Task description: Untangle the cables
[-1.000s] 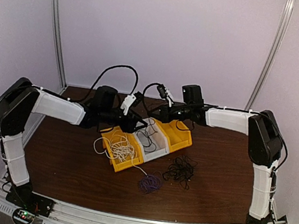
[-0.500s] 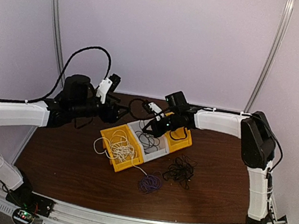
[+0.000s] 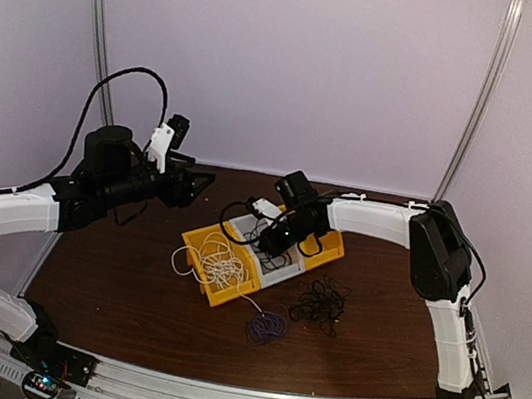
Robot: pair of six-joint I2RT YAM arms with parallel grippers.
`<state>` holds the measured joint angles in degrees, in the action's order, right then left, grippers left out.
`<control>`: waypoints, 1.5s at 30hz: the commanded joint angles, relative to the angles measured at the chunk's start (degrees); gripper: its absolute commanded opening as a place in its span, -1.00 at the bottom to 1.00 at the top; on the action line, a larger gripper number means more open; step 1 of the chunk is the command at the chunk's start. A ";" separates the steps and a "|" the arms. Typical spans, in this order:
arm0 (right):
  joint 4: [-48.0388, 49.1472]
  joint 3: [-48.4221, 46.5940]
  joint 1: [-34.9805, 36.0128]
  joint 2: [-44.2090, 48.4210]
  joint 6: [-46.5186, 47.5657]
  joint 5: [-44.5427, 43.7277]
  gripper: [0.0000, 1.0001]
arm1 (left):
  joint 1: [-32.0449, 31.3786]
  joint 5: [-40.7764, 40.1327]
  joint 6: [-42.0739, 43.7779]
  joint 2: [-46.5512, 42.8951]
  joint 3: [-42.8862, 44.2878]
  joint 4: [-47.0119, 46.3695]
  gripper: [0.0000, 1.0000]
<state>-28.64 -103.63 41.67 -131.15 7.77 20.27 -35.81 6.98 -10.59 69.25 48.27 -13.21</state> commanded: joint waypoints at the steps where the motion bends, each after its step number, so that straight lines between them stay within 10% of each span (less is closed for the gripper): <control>1: -4.19 -0.43 1.29 0.11 1.16 -7.02 -0.78 | 0.30 -1.07 -0.40 -0.85 -0.64 -2.01 0.42; 18: -8.16 1.35 1.35 14.08 3.31 -14.32 -0.16 | 0.39 -2.88 0.97 -2.50 1.33 1.01 0.50; 29: -4.29 19.45 4.43 27.11 13.66 6.47 -0.47 | 0.77 -9.67 2.33 -1.38 5.50 12.69 0.52; 45: 4.64 21.71 12.72 17.51 9.11 1.24 -0.25 | 3.03 -13.31 1.61 -3.16 -0.13 8.20 0.57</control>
<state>-27.53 -78.65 54.19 -112.68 18.90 24.18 -33.28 -5.65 -8.86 67.05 48.60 -1.96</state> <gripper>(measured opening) 0.370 0.783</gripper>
